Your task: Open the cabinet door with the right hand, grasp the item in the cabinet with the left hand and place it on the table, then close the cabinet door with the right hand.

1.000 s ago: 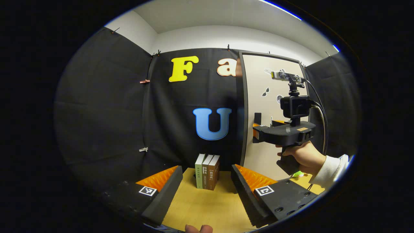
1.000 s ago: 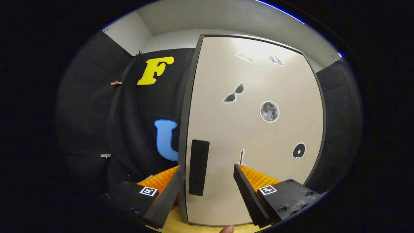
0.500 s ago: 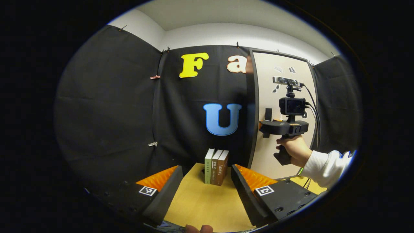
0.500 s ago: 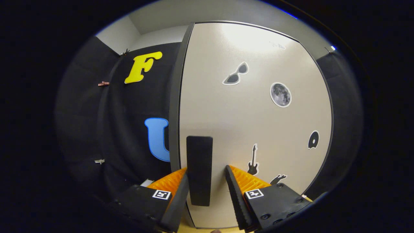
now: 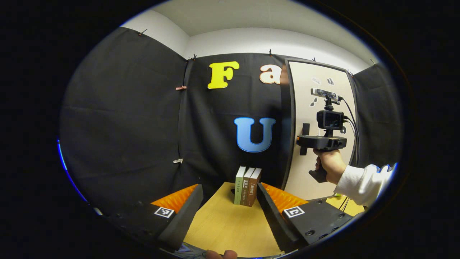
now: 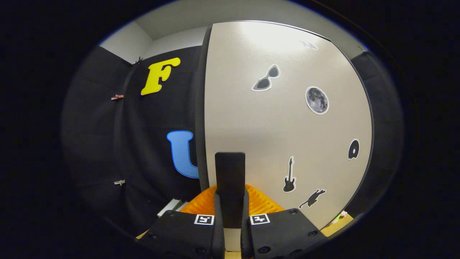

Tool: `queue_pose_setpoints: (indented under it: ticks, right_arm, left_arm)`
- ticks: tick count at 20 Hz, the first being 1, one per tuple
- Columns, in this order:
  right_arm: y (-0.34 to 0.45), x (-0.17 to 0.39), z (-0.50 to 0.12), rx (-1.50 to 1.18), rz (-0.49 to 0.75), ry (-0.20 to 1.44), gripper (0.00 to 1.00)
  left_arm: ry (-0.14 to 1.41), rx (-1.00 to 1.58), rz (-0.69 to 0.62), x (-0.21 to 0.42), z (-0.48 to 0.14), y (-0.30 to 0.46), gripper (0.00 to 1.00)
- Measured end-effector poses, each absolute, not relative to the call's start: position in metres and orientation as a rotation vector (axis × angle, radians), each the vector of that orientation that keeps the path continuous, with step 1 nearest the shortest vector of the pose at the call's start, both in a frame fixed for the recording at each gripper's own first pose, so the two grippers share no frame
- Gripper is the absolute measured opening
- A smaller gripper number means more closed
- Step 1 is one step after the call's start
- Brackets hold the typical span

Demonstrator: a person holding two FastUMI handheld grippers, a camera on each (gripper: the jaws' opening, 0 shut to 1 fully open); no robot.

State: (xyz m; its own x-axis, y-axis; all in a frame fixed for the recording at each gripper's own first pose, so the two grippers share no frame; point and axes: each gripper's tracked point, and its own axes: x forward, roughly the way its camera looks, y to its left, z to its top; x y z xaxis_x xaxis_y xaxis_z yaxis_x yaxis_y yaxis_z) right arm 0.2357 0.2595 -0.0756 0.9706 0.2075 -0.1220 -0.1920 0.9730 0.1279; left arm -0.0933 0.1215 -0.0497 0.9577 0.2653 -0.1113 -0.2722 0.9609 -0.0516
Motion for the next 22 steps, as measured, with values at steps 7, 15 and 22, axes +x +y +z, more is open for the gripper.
queue_pose_setpoints:
  ticks: [7, 15, 22]
  right_arm:
    - [0.245, 0.189, -0.068, 0.141, 0.296, 0.151, 0.21]
    - [0.217, 0.135, -0.056, 0.142, 0.377, 0.159, 0.21]
    - [0.177, 0.097, -0.049, 0.155, 0.419, 0.153, 0.21]
  left_arm:
    - [0.078, -0.059, 0.233, -0.101, -0.042, 0.099, 0.95]
    - [0.037, -0.051, 0.179, -0.09, -0.028, 0.081, 0.94]
    - [0.009, -0.03, 0.132, -0.083, -0.02, 0.06, 0.92]
